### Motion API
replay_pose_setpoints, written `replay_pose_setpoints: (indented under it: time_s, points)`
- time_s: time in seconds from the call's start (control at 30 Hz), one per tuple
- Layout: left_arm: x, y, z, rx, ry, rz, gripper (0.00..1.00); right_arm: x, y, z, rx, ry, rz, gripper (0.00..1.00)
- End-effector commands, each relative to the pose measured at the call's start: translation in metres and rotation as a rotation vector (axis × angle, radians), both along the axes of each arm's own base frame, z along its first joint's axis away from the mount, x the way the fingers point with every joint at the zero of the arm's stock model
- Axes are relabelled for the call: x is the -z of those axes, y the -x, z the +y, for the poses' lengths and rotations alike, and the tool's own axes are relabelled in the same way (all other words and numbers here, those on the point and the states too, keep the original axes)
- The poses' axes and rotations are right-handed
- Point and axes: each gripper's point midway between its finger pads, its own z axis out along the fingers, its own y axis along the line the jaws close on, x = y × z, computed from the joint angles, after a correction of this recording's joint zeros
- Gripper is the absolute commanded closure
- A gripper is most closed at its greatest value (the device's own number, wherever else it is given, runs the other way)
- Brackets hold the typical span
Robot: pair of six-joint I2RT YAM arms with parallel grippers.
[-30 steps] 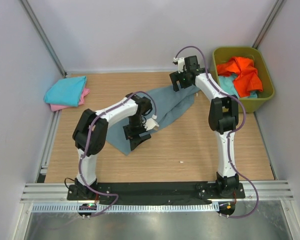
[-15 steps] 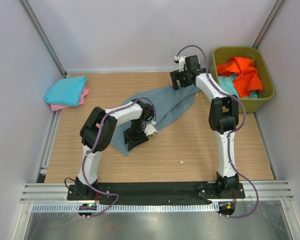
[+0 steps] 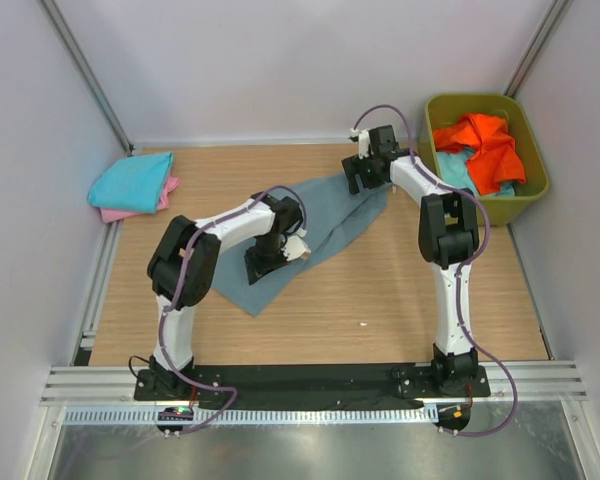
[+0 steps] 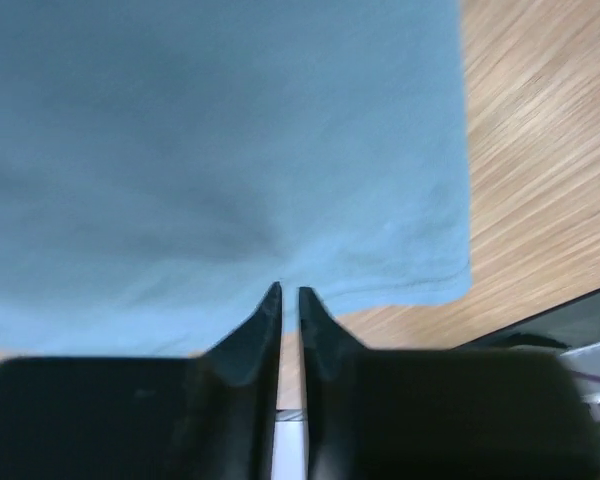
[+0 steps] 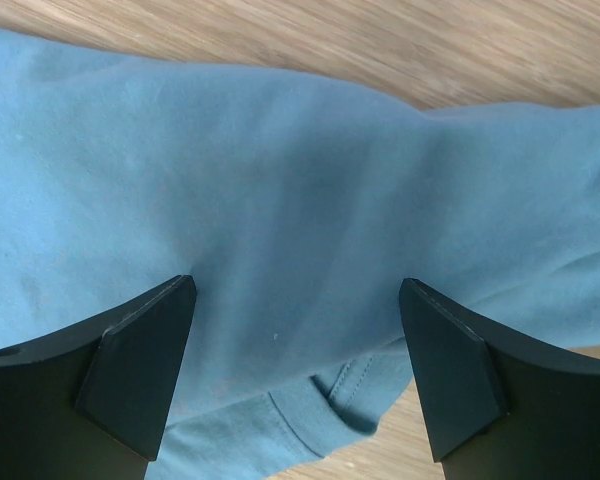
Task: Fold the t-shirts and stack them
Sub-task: Flatten the tshirt out
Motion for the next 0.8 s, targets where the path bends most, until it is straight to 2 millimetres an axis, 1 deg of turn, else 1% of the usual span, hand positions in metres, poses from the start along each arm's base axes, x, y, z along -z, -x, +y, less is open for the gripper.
replay_pose_setpoints:
  time_s: [0.0, 0.03, 0.07, 0.13, 0.2, 0.27, 0.33, 0.37, 0.43, 0.47, 0.5, 0.6, 0.77]
  points:
    - [-0.049, -0.035, -0.005, -0.03, 0.077, -0.211, 0.84, -0.075, -0.015, -0.004, 0.029, -0.032, -0.178, 0.11]
    - [-0.059, -0.037, -0.008, -0.032, 0.098, -0.226, 0.71, -0.074, -0.014, -0.004, 0.032, -0.032, -0.176, 0.11]
    - [-0.064, -0.037, -0.011, -0.046, 0.113, -0.23, 0.55, -0.076, -0.014, -0.004, 0.03, -0.034, -0.182, 0.11]
    - [-0.068, -0.036, -0.017, -0.058, 0.137, -0.237, 0.5, -0.077, -0.013, -0.005, 0.03, -0.034, -0.182, 0.11]
    - [-0.062, -0.032, -0.021, -0.064, 0.132, -0.238, 0.45, -0.078, -0.015, -0.007, 0.032, -0.039, -0.184, 0.11]
    - [-0.05, -0.027, -0.023, -0.071, 0.119, -0.223, 0.41, -0.081, -0.018, -0.008, 0.038, -0.046, -0.192, 0.11]
    - [-0.042, -0.02, -0.029, -0.087, 0.121, -0.215, 0.38, -0.083, -0.022, -0.008, 0.043, -0.062, -0.195, 0.11]
    - [-0.037, -0.013, -0.027, -0.093, 0.115, -0.204, 0.38, -0.083, -0.023, -0.01, 0.047, -0.061, -0.195, 0.11]
    - [-0.035, -0.005, -0.033, -0.095, 0.12, -0.204, 0.38, -0.085, -0.027, -0.01, 0.047, -0.063, -0.203, 0.11]
    - [-0.029, 0.007, -0.032, -0.093, 0.122, -0.165, 0.38, -0.086, -0.028, -0.011, 0.047, -0.063, -0.208, 0.11]
    - [-0.029, 0.012, -0.036, -0.078, 0.13, -0.168, 0.38, -0.088, -0.03, -0.012, 0.049, -0.064, -0.212, 0.11]
    - [-0.019, 0.026, -0.037, -0.054, 0.118, -0.139, 0.38, -0.089, -0.033, -0.017, 0.058, -0.071, -0.215, 0.11]
    - [-0.006, 0.033, -0.037, -0.075, 0.106, -0.112, 0.39, -0.085, -0.036, -0.023, 0.075, -0.075, -0.21, 0.11]
